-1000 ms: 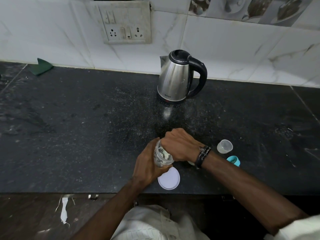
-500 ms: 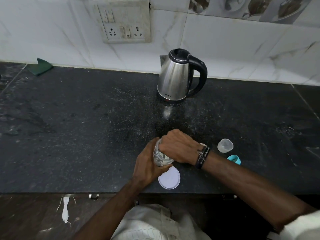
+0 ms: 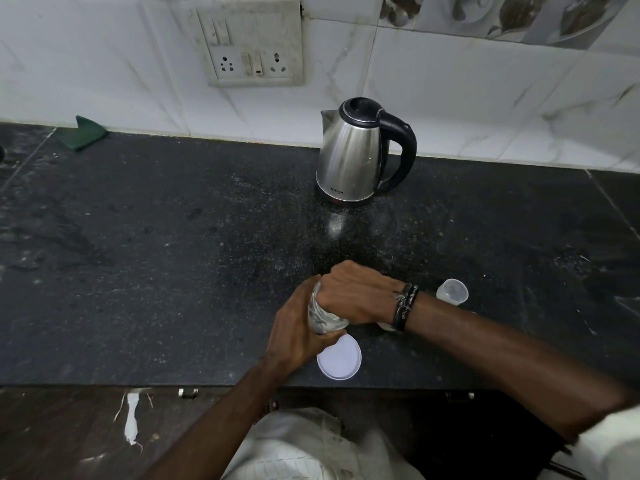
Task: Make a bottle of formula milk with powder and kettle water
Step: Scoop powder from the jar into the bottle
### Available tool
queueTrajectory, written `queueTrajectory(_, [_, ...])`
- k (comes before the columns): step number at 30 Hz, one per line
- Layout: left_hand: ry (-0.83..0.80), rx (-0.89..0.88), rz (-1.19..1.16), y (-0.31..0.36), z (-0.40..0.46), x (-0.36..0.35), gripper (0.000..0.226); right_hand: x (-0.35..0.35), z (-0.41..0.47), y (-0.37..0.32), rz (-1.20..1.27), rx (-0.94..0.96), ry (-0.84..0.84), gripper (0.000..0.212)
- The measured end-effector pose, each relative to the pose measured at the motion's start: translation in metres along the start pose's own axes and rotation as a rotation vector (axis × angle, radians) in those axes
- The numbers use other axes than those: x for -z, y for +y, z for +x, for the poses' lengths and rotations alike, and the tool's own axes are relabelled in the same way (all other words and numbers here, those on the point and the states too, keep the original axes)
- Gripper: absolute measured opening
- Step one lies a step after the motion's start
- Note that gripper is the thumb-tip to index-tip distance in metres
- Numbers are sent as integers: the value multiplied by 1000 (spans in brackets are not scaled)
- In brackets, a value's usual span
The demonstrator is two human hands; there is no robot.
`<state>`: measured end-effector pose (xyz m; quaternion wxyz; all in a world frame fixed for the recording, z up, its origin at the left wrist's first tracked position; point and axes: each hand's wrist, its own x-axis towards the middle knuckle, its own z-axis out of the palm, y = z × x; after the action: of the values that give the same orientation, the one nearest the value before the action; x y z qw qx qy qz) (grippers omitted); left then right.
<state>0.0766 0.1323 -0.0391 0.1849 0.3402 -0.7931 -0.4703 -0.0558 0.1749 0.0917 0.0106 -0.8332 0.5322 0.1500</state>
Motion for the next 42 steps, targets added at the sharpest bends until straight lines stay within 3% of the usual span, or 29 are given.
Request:
queueTrajectory(4, [-143, 205, 0, -8, 12, -8, 84, 5, 2, 6, 75, -44, -31, 34])
queueTrajectory(7, [-42, 59, -30, -5, -1, -4, 99, 2, 3, 7, 172, -110, -14, 34])
queueTrajectory(10, [23, -35, -112, -2, -9, 1, 97, -1, 5, 5, 295, -196, -9, 10])
queueTrajectory(14, [39, -42, -104, 6, -9, 5, 97, -7, 3, -6, 535, -386, 98, 28])
queueTrajectory(16, [54, -46, -112, 9, -11, 7, 97, -11, 4, -9, 632, -500, 114, 17])
queueTrajectory(21, [53, -41, -102, 13, -11, 8, 97, -15, 6, -11, 882, -691, 151, 24])
queueTrajectory(32, [87, -29, -139, 2, -12, 7, 100, -14, -4, 1, 1283, -857, 220, 12])
queueTrajectory(42, [127, -28, -139, -4, -7, 5, 97, -16, -19, 22, 1491, -947, 301, 6])
